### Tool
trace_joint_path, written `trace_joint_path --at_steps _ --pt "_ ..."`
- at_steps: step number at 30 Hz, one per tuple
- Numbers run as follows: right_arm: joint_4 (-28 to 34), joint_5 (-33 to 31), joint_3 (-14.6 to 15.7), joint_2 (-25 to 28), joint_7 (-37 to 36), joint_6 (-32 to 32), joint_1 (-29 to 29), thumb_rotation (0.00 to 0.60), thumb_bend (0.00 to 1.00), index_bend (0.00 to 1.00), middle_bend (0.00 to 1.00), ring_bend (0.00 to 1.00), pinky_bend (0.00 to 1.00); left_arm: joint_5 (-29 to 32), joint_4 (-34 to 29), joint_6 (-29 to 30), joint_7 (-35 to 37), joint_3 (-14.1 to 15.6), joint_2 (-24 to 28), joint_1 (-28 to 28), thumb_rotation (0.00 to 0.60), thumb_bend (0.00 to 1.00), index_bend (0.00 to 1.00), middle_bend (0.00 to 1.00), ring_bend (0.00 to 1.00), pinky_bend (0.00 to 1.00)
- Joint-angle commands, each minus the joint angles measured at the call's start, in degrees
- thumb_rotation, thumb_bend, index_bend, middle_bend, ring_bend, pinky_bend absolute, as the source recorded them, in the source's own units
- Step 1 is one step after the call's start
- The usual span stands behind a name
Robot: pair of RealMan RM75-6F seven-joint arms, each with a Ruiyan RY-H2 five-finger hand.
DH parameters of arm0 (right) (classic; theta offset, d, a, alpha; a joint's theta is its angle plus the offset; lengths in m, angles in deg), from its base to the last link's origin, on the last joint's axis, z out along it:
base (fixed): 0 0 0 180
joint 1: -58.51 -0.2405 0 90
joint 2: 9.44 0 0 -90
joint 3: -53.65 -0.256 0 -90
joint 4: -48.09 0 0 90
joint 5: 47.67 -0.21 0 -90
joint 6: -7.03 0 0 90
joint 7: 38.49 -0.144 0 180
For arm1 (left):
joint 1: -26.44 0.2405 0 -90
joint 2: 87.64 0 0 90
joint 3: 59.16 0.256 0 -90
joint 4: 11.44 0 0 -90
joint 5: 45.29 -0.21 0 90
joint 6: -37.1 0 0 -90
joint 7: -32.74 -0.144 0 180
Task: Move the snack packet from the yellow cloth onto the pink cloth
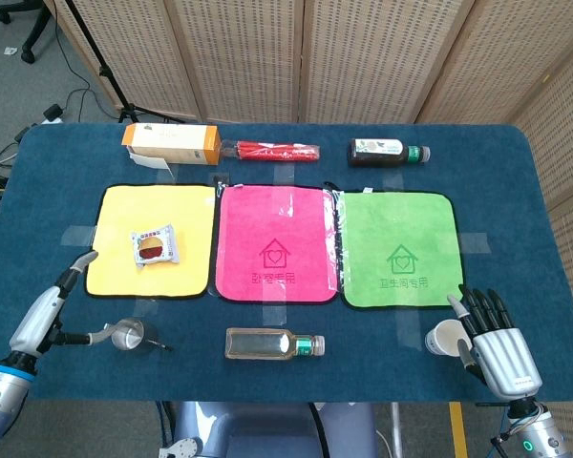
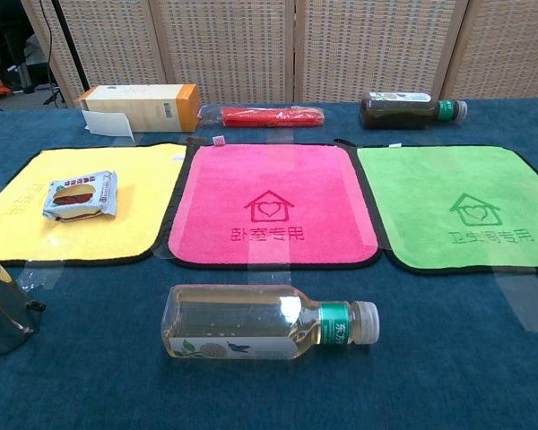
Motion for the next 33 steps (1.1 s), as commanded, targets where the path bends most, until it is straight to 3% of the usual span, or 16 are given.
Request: trace_joint_path --at_steps 1,10,15,33 --pt "-0.09 -0.12 -0.03 -0.04 -0.04 0.18 -0.07 0.600 0.57 0.00 0.00 0.00 0.00 7.18 -1.28 -9.52 13.04 -3.76 5.62 -4.55 0.600 0.14 0.00 0.00 0.00 0.00" --pt "-0.26 -0.85 -0.22 -0.30 0.18 1.17 -0.42 0.600 0.57 0.00 0.00 0.00 0.00 13.17 5.57 -25.12 28.16 -6.74 6.73 -9.78 0.600 0.16 0.00 0.00 0.00 0.00" --pt "-0.59 -1.79 -0.55 -0.58 0.17 2.12 -0.78 0.600 0.57 0.00 0.00 0.00 0.00 15.05 10.50 -29.78 32.97 -8.13 4.27 -11.18 0.600 0.27 0.00 0.00 0.00 0.00" --pt "-2.04 -4.22 -1.29 -1.77 0.26 4.63 -1.93 0.600 0.57 0.00 0.00 0.00 0.00 22.55 23.53 -42.47 33.05 -12.24 -4.88 -16.43 0.600 0.27 0.00 0.00 0.00 0.00"
